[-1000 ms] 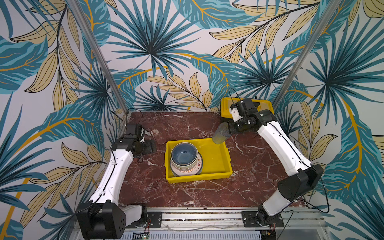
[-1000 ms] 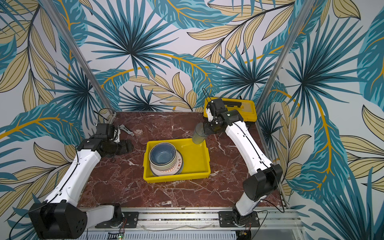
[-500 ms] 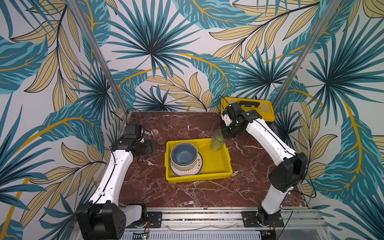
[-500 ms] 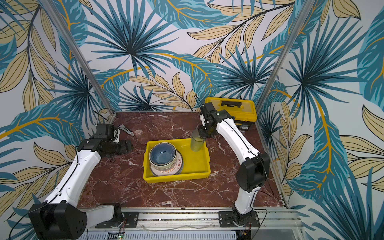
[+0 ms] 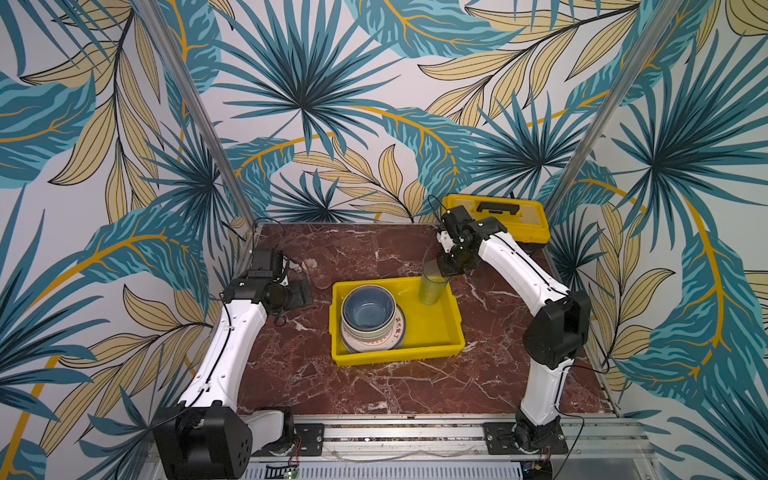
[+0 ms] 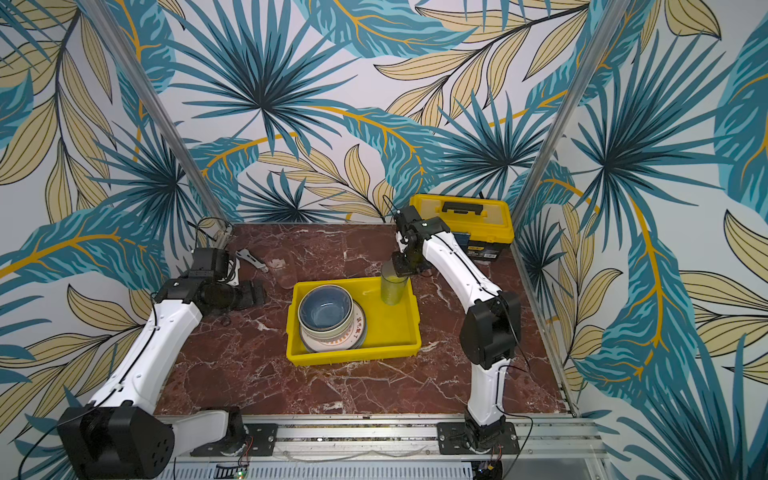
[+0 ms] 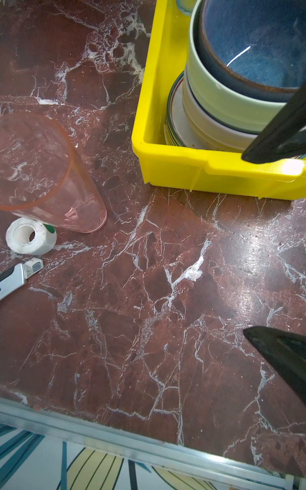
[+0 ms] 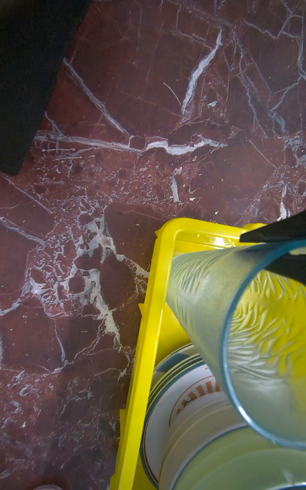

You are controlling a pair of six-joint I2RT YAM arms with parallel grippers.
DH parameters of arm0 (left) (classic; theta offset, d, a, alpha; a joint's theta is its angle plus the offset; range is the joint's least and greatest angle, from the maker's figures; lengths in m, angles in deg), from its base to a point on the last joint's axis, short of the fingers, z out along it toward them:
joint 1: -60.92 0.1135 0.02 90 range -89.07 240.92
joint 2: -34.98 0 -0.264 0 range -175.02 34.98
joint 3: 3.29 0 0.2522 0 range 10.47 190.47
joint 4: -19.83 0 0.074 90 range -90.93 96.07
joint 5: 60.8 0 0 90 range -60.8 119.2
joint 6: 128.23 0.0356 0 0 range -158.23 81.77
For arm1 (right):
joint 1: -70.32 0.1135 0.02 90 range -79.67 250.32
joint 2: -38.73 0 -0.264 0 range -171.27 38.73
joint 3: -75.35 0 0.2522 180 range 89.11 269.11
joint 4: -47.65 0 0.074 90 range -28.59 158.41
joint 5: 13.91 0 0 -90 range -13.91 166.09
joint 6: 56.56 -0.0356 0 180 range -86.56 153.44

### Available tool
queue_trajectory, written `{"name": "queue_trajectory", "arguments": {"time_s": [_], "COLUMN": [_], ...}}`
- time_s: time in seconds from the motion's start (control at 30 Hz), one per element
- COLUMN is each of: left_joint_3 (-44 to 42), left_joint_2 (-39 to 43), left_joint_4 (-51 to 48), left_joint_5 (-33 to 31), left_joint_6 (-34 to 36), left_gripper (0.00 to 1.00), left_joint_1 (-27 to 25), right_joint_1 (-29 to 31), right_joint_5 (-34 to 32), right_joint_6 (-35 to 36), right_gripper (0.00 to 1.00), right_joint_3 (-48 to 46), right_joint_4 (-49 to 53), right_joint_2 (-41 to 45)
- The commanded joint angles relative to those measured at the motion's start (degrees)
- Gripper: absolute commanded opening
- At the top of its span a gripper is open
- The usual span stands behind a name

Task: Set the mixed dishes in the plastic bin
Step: 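Lower the clear glass upright into the bin corner and open the right gripper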

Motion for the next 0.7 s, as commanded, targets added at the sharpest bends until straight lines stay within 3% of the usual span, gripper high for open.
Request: {"name": "queue_trajectory", "arguments": {"time_s": [0.0, 0.67], "left_joint_3": [-0.7, -0.8], "left_joint_2": [1.3, 1.2], "left_joint_4": [0.8, 0.8], "left_joint_5": [-0.3, -0.2], "left_joint_6": [0.8, 0.7], "left_gripper": [0.96, 0.96], "left_joint_1": [0.6, 0.6], "right_joint_1": [0.4, 2.6], "right_joint_5": [-1.0, -3.1], "right_joint_6": [-0.3, -1.1], "right_gripper": [0.0, 0.08], "right_joint_3": [0.8, -2.9], "right_joint_4": [0.7, -3.9], "right_joint_2": [-1.5, -1.9]}}
